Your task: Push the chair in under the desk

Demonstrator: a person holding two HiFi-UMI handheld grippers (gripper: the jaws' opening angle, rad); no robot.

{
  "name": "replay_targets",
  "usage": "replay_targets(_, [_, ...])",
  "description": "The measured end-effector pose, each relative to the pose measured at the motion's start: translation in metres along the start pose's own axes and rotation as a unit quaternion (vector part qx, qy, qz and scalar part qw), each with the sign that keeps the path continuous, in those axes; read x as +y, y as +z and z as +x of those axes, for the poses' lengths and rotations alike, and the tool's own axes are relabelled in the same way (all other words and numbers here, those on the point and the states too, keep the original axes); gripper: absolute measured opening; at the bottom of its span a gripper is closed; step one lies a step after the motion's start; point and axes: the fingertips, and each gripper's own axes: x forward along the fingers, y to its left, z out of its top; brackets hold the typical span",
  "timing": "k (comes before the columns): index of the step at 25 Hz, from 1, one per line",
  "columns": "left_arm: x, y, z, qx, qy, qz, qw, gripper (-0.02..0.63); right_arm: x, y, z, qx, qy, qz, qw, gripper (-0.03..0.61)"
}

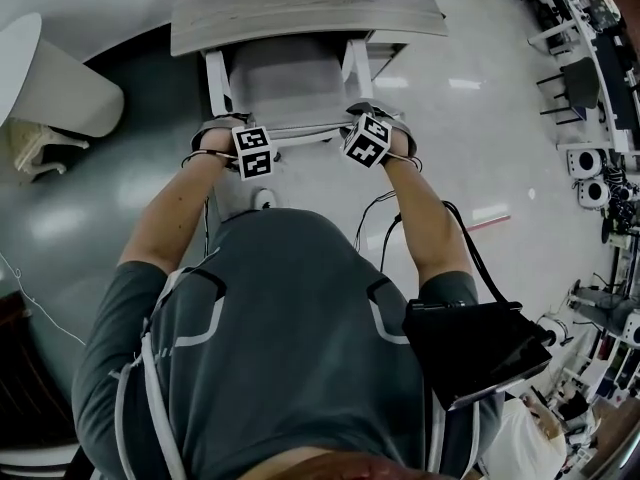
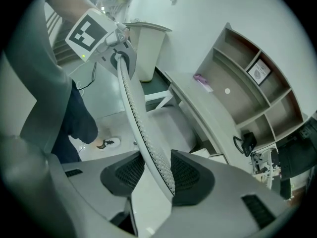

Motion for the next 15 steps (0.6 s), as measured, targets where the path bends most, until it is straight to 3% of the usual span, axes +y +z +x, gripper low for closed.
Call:
replay_targets(4, [0.006,-0.001,-0.002,0.002,-0.014,-0.006,0.9999,0.012,-0.003,0.002,-0.004,-0.008,-0.012,-0.007,1.0,0.175])
replay_targets(15, [0.035,-0.024,0.006,0.008,0.003,0.003,1.0,0.014,-0.019,0.028,0.01,-0.014,-0.029,-0.003,0.999,0.179])
